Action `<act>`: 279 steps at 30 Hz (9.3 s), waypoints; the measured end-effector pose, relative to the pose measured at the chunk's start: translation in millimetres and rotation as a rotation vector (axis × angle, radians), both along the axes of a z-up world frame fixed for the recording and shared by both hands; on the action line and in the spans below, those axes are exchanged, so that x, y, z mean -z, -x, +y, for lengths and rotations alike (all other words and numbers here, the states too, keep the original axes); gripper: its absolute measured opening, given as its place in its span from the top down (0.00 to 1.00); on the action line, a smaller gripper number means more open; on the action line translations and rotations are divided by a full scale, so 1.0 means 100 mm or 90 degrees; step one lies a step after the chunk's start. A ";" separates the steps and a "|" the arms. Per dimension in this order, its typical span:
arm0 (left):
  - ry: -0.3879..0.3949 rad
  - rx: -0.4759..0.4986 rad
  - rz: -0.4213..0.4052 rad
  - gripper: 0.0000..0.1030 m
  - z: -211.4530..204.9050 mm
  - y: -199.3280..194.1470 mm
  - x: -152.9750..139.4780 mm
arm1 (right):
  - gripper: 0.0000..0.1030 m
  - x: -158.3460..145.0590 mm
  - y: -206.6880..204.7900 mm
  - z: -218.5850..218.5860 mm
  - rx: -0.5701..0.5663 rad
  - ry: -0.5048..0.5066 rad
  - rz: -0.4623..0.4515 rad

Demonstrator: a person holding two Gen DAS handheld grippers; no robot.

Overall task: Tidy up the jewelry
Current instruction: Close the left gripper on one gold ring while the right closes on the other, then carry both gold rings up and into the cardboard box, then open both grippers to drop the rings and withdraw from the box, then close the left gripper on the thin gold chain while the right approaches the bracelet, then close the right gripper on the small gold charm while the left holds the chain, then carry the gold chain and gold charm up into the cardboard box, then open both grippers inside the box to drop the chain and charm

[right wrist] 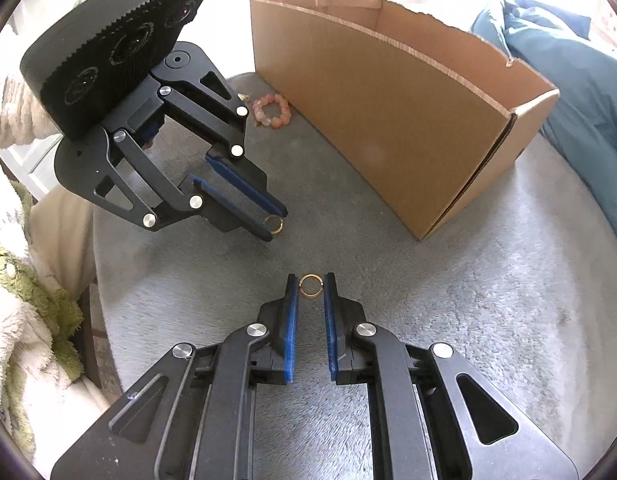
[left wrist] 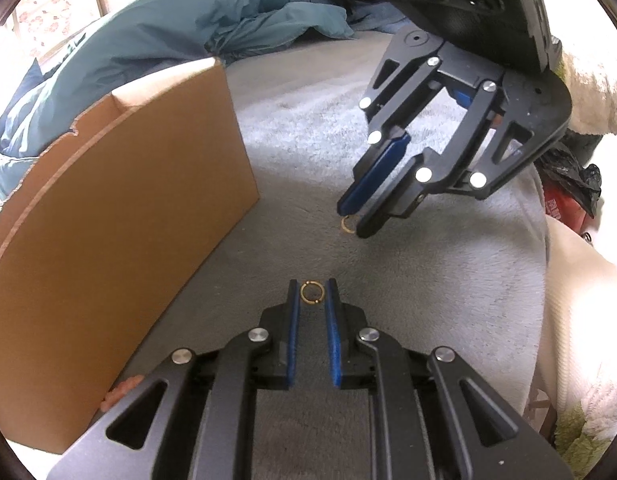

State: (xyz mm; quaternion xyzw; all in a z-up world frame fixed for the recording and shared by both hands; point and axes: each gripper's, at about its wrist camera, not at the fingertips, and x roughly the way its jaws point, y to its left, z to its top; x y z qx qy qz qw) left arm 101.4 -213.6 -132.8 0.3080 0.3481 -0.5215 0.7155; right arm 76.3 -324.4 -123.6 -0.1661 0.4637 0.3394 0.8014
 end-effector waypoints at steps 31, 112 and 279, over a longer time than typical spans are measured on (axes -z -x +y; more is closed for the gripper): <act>0.105 -0.235 -0.092 0.89 0.80 -1.04 -1.22 | 0.90 -1.12 -0.74 0.33 0.098 -0.091 -0.134; 0.053 -0.274 -0.020 0.63 1.61 -0.43 -0.32 | 0.62 -0.45 -0.44 0.94 0.137 -0.210 -0.038; 0.029 -0.367 -0.004 0.95 1.17 -1.78 -0.71 | 0.77 -0.54 -1.34 0.41 0.215 -0.096 -0.052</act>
